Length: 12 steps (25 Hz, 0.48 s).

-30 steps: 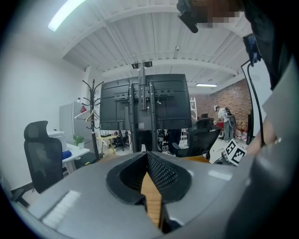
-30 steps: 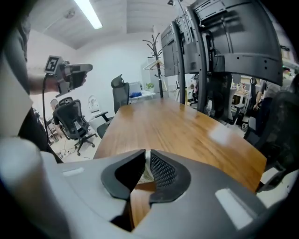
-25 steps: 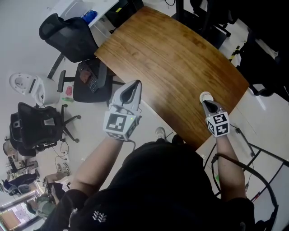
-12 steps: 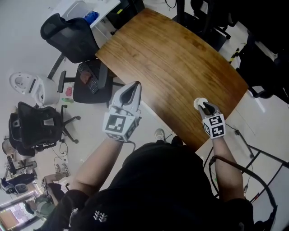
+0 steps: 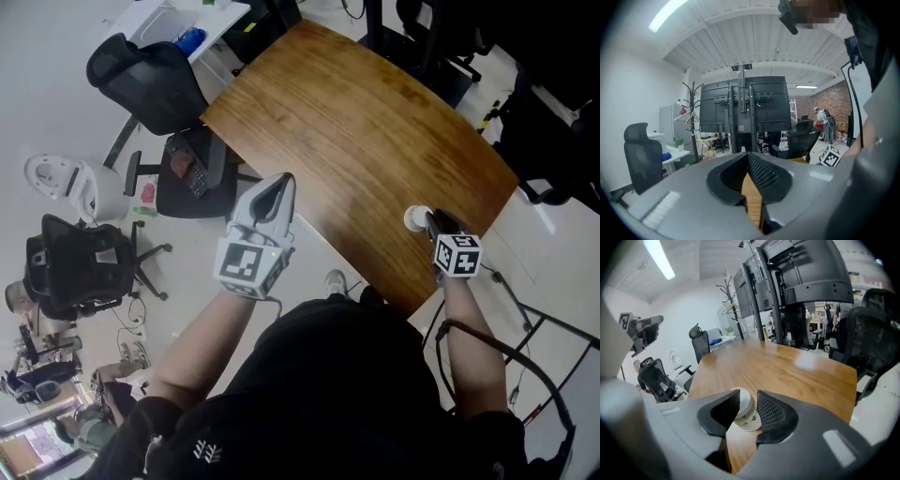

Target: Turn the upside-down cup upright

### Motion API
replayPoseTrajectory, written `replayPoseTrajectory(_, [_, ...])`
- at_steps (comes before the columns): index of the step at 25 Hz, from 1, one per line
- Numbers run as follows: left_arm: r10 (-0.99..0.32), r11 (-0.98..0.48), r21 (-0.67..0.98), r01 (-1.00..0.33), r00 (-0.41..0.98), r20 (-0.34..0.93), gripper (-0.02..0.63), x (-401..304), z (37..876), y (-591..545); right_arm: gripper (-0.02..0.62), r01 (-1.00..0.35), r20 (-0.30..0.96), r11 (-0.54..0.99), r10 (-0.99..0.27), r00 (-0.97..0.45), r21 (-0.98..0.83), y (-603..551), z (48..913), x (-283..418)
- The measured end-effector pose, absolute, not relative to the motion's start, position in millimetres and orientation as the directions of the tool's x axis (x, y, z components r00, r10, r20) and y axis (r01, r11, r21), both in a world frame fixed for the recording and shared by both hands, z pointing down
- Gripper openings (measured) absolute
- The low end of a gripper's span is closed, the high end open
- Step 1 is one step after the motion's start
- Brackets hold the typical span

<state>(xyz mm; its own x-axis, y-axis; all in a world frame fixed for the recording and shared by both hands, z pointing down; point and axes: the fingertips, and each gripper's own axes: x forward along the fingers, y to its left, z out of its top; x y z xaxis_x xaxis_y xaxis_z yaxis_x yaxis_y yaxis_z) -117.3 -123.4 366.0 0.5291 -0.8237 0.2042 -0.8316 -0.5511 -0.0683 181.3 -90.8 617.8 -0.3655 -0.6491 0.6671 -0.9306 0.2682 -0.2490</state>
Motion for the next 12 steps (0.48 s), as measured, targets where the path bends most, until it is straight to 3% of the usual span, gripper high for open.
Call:
replayPoseTrajectory(3, [-0.83,-0.54,-0.068,-0.839,0.518,0.206,0.0,-120.5,362.7,-124.1,0.088,-0.929,0.662,0.251,-0.651,-0.37,-0.273,-91.3,620.2,180.2])
replayPoseTrajectory(12, [-0.832,-0.54,-0.056,-0.84,0.522,0.188,0.0,-114.8,358.6,-122.6,0.031,-0.932,0.665,0.352,-0.677,-0.315,-0.084,-91.9,602.0,177.2])
